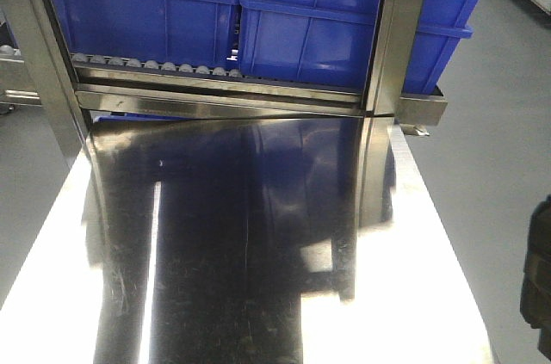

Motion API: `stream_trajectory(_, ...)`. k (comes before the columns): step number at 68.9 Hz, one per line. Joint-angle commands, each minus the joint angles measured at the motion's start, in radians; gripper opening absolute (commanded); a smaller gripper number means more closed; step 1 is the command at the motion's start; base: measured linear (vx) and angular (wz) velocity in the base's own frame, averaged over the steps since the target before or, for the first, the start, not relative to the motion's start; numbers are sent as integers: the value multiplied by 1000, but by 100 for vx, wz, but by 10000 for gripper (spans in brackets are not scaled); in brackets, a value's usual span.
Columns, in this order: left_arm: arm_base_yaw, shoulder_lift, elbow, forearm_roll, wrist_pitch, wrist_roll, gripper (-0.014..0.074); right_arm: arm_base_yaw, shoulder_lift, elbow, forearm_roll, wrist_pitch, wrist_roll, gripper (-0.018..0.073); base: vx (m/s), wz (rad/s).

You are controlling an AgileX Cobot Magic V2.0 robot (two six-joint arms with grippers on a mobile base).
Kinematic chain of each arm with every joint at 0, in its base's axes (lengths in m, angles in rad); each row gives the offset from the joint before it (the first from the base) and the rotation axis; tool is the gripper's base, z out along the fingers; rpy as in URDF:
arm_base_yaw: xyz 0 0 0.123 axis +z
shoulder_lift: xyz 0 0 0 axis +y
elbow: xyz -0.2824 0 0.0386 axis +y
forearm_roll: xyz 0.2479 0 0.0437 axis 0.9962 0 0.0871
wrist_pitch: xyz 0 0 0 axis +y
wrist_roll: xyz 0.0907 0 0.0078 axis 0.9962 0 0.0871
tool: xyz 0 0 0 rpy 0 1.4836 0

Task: Move and align brake pads A on conveyor
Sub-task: 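Drive the base back and turn away from the steel table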

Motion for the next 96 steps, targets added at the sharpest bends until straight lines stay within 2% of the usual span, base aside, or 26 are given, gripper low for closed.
stream_trajectory(1,-4,14,-27,7,-81,-11,-6,-4,-66,7,4,-144,-8,-4,0,0)
stream_trajectory(9,-4,14,-27,7,-81,-11,-6,-4,-117,23,4,-174,0,-4,0,0)
stream_trajectory(18,-4,14,-27,7,-81,-11,-6,-4,-140,23,4,-143,0,-4,0,0)
stream_trajectory(59,-4,14,-27,9,-81,-11,-6,-4,-140,23,4,-139,0,-4,-1,6)
stream_trajectory(96,-4,14,-27,17,-81,-11,-6,-4,-140,23,4,-139,0,-4,-13,70)
